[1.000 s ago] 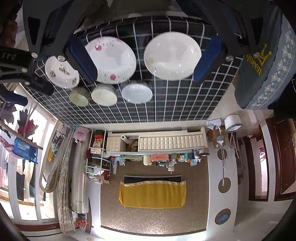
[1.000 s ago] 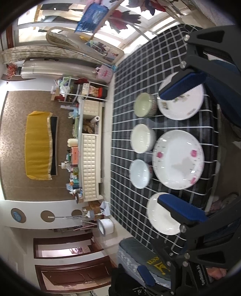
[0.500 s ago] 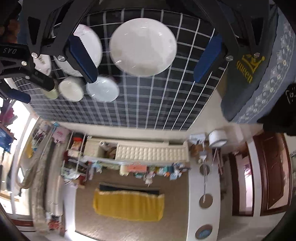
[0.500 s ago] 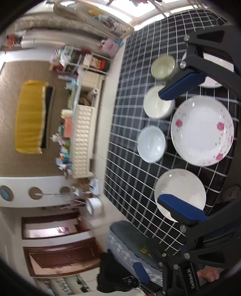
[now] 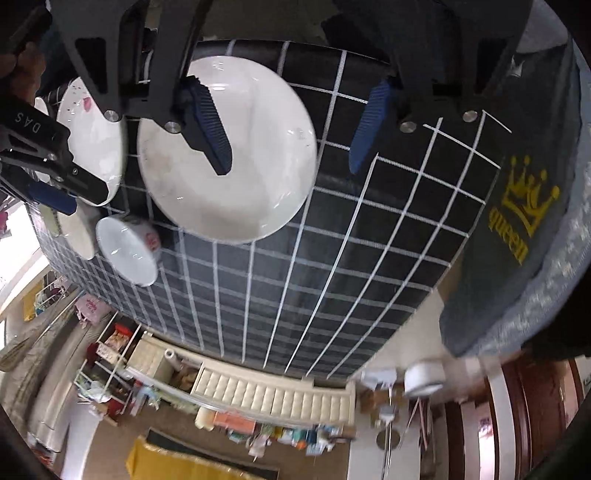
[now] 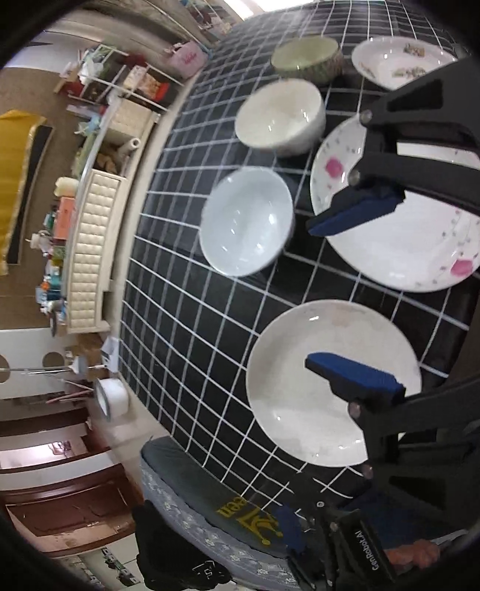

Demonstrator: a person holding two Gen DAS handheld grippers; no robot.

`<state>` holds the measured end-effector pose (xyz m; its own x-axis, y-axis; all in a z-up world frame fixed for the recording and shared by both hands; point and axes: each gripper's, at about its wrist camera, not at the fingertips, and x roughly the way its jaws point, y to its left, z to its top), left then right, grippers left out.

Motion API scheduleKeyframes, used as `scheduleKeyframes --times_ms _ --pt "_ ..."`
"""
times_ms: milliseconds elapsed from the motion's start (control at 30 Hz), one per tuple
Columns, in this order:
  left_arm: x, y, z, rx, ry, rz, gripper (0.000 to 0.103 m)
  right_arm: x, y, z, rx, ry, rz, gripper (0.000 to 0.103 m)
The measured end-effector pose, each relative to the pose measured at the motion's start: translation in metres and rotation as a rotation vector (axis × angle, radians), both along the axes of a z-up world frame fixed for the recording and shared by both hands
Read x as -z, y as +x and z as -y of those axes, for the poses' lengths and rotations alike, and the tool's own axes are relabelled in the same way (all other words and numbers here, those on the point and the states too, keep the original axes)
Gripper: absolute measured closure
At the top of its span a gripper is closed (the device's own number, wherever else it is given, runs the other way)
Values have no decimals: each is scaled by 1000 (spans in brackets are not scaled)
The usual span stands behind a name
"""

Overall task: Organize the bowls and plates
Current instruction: 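Move the left gripper to the plain white plate rim and grasp it, then lift and tilt the plain white plate with the left gripper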

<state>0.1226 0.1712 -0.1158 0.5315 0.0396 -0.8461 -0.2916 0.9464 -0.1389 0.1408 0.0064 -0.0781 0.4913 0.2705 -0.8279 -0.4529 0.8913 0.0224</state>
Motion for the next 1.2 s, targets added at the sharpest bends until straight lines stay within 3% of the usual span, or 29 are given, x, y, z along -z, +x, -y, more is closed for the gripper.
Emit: scheduleKeyframes --times_ms 167,400,567,667,867,1200 --pt "25 7 -7 5 -30 -65 45 22 12 -11 5 -37 -42 33" --pt "57 14 -12 -1 -87 -158 76 46 24 -16 -4 -46 -89 37" --pt "65 16 -14 10 -121 -166 76 62 30 -19 -10 -71 -114 51" --pt "65 17 -9 29 -118 -157 85 70 30 -20 -14 -83 -136 59" --pt "64 21 -6 40 -95 -161 85 74 28 -19 -19 -20 -169 73" --pt "52 24 5 38 -80 -158 85 61 24 -22 42 -35 -134 73"
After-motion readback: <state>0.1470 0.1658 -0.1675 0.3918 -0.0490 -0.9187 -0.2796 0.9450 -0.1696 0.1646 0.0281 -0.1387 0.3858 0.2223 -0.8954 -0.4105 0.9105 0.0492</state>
